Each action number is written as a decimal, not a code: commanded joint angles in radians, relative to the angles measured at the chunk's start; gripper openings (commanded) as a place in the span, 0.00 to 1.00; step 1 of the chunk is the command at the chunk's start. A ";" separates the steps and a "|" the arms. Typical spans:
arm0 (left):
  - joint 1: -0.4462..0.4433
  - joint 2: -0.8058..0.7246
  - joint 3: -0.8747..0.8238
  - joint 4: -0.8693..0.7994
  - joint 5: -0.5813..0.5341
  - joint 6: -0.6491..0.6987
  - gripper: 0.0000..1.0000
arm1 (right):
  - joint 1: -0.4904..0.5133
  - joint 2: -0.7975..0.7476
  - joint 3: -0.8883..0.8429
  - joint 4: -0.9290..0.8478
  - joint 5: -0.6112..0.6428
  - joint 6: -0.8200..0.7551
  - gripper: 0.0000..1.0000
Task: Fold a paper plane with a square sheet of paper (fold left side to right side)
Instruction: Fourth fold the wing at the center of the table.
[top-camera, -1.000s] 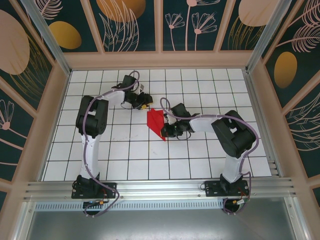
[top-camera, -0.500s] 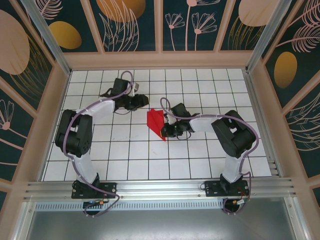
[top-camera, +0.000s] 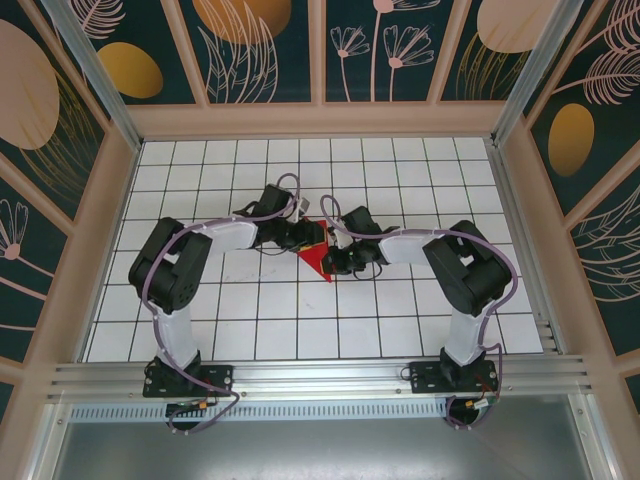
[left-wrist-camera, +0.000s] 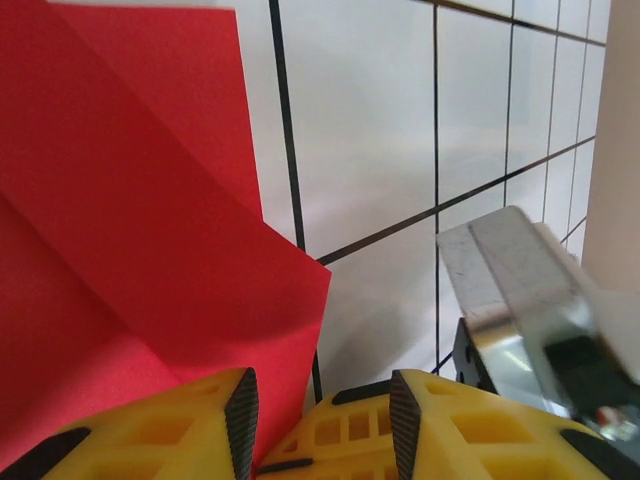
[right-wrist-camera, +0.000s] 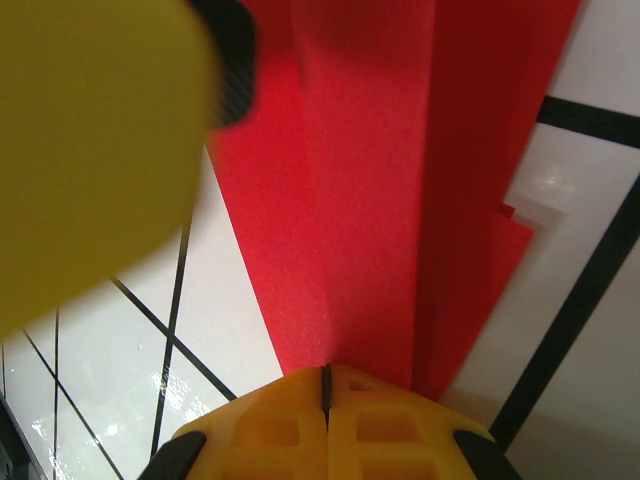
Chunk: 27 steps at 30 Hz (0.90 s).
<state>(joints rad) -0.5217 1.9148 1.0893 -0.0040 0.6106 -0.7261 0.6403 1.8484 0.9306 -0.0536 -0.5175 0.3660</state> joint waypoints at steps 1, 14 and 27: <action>-0.012 0.034 0.021 0.033 0.022 -0.025 0.42 | -0.001 0.069 -0.052 -0.203 0.069 0.002 0.00; -0.029 0.086 0.035 -0.010 -0.040 -0.001 0.43 | 0.001 0.079 -0.049 -0.219 0.083 -0.001 0.00; 0.036 0.153 0.124 -0.101 -0.162 0.058 0.42 | 0.001 0.076 -0.066 -0.247 0.097 -0.009 0.00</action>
<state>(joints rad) -0.5426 2.0174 1.1831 -0.1017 0.5716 -0.7219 0.6403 1.8511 0.9340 -0.0601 -0.5167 0.3656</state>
